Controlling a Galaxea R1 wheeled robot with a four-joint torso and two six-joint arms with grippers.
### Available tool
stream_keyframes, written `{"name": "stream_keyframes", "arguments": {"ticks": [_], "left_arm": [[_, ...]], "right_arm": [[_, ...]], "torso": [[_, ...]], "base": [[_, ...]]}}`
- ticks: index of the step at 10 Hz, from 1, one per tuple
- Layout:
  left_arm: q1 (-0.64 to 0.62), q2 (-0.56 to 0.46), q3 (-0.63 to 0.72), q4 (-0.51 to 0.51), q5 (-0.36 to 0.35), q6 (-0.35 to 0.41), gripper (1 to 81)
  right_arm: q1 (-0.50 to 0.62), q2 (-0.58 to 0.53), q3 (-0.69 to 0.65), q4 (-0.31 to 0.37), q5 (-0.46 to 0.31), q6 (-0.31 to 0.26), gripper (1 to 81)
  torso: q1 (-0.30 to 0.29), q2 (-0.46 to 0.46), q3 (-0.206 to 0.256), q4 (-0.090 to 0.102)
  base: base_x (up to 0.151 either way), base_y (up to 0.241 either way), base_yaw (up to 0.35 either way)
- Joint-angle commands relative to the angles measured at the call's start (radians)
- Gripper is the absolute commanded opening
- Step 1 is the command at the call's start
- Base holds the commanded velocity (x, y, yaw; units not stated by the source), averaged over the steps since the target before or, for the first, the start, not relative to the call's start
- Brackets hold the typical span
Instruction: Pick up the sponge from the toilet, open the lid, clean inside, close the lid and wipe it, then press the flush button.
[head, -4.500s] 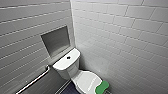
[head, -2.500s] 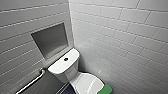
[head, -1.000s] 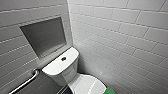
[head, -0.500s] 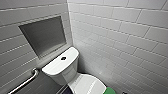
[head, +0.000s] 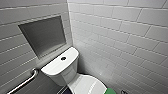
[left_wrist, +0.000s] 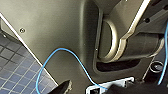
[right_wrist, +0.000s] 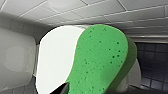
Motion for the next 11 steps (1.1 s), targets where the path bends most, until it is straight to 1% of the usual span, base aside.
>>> {"name": "stream_keyframes", "arguments": {"ticks": [1, 2, 3, 4, 5, 6, 7, 8, 9, 11], "left_arm": [[0.012, -0.003, 0.006, 0.006, 0.073, 0.004, 81.1], [0.012, -0.002, 0.006, 0.006, 0.073, 0.004, 81.1], [0.012, -0.002, 0.006, 0.006, 0.073, 0.004, 81.1], [0.012, -0.002, 0.006, 0.005, 0.073, 0.002, 81.1], [0.012, -0.003, 0.006, 0.005, 0.073, 0.002, 81.1], [0.012, -0.002, 0.005, 0.005, 0.071, 0.002, 81.1], [0.012, 0.000, 0.003, 0.005, 0.071, 0.002, 81.1], [0.012, 0.000, -0.001, 0.005, 0.071, 0.002, 81.1], [0.012, 0.001, -0.008, 0.005, 0.071, 0.002, 81.1], [0.012, 0.009, -0.027, 0.003, 0.071, 0.002, 81.1]], "right_arm": [[0.096, -0.029, 0.010, 0.008, -0.031, 0.016, 81.1], [0.095, -0.028, 0.009, 0.008, -0.031, 0.019, 81.1], [0.096, -0.020, 0.013, 0.008, -0.031, 0.027, 81.1], [0.093, -0.003, 0.012, 0.007, -0.031, 0.028, 81.1], [0.082, 0.014, 0.006, 0.005, -0.031, 0.028, 81.1], [0.078, 0.026, -0.003, 0.004, -0.033, 0.028, 81.1], [0.078, 0.029, -0.005, 0.007, -0.031, 0.028, 81.1], [0.078, 0.029, -0.003, 0.008, -0.031, 0.034, 81.1], [0.081, 0.027, -0.006, 0.007, -0.023, 0.049, 81.1], [0.100, 0.014, 0.000, 0.005, -0.020, 0.069, 81.1]], "torso": [[-0.001, 0.002, -0.027, 0.000], [0.014, -0.023, -0.031, 0.000], [0.018, -0.029, -0.036, 0.000], [0.023, -0.037, -0.051, 0.000], [0.023, -0.037, -0.080, 0.000], [0.023, -0.038, -0.132, 0.000], [0.024, -0.038, -0.130, 0.000], [0.024, -0.038, -0.105, 0.000], [0.024, -0.037, -0.120, 0.000], [0.024, -0.037, -0.130, 0.000]], "base": [[0.000, 0.000, 0.000], [0.000, 0.000, 0.000], [0.000, 0.000, 0.000], [0.000, 0.000, 0.000], [0.000, 0.000, 0.000], [0.000, 0.000, 0.000], [0.000, 0.000, 0.000], [0.000, 0.000, 0.000], [0.000, 0.000, 0.000], [0.000, 0.000, 0.000]]}}
